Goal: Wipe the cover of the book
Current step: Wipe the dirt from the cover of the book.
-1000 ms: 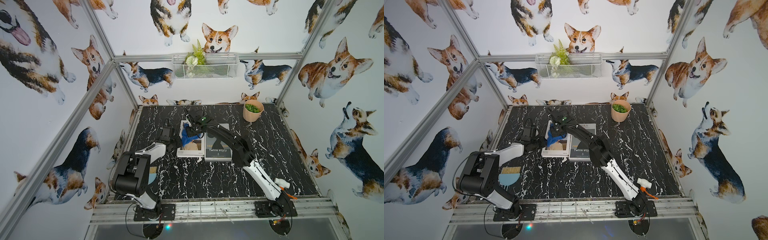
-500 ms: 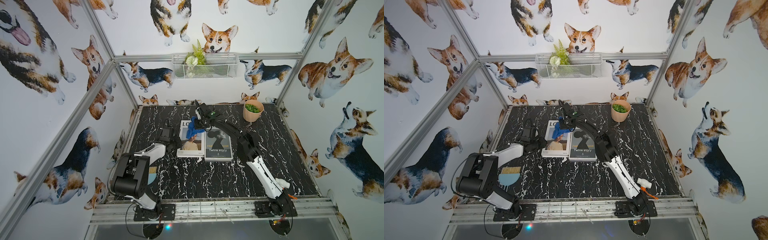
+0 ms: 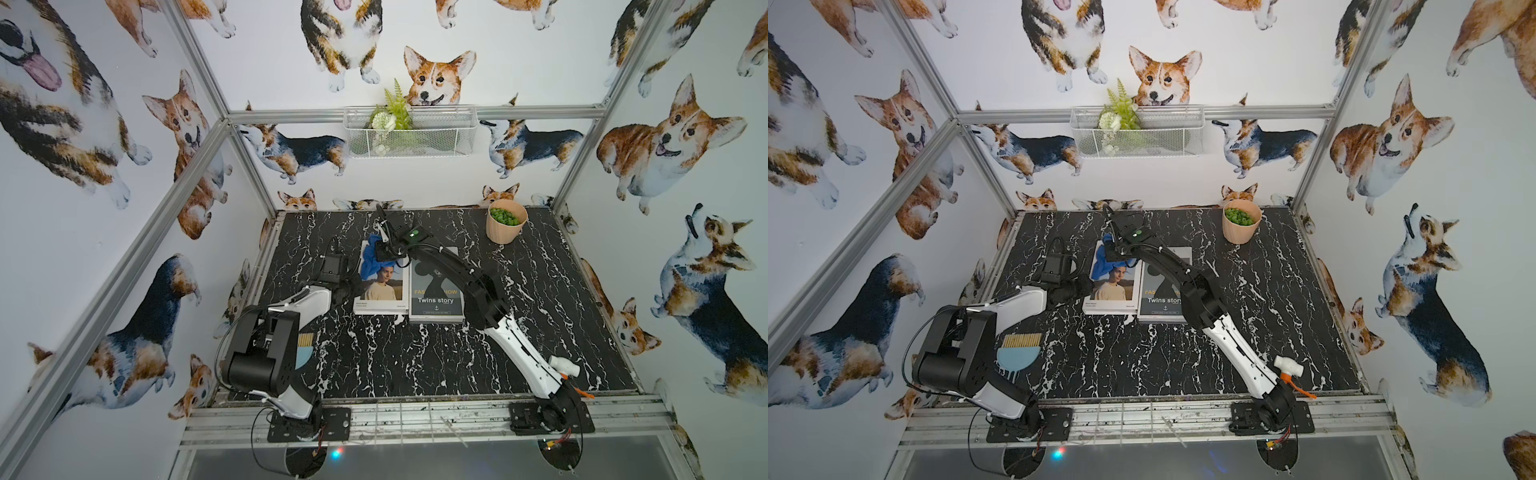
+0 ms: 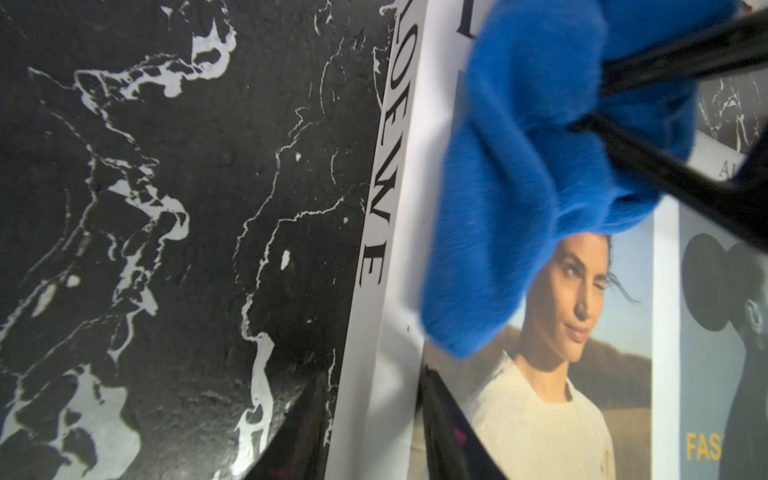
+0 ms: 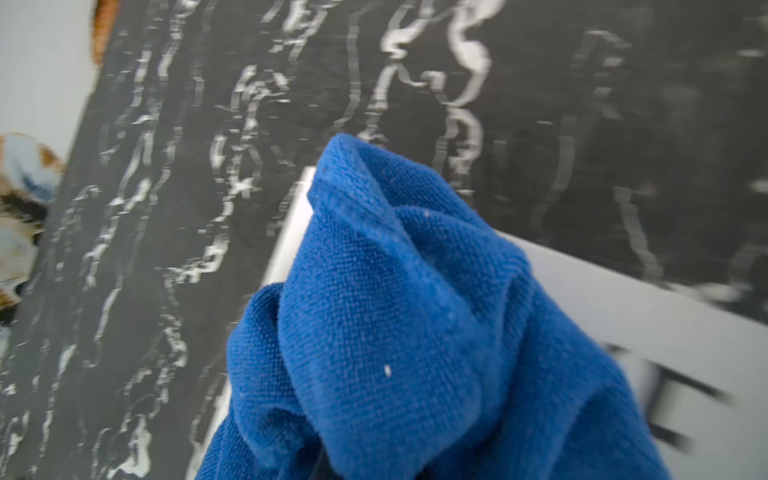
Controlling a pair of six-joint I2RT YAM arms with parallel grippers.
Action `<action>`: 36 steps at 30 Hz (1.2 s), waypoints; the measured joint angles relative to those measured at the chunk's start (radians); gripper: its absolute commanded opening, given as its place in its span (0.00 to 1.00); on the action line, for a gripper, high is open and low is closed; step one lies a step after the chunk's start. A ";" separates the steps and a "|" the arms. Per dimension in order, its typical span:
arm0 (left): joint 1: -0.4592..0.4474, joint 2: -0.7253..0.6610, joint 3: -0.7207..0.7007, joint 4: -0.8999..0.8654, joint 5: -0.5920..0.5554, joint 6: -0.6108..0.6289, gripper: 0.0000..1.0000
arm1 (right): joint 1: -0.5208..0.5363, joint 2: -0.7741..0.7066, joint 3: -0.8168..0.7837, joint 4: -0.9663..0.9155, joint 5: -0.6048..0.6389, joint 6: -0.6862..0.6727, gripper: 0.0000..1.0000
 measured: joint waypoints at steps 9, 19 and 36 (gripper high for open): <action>0.000 -0.003 -0.004 0.006 0.000 0.000 0.40 | -0.033 -0.072 -0.140 0.065 -0.051 0.024 0.00; 0.000 -0.005 -0.007 0.009 0.000 0.000 0.40 | -0.129 -0.303 -0.516 0.114 -0.005 -0.006 0.00; 0.000 -0.024 -0.023 0.003 -0.017 -0.009 0.40 | 0.042 -0.349 -0.626 0.193 -0.011 -0.062 0.00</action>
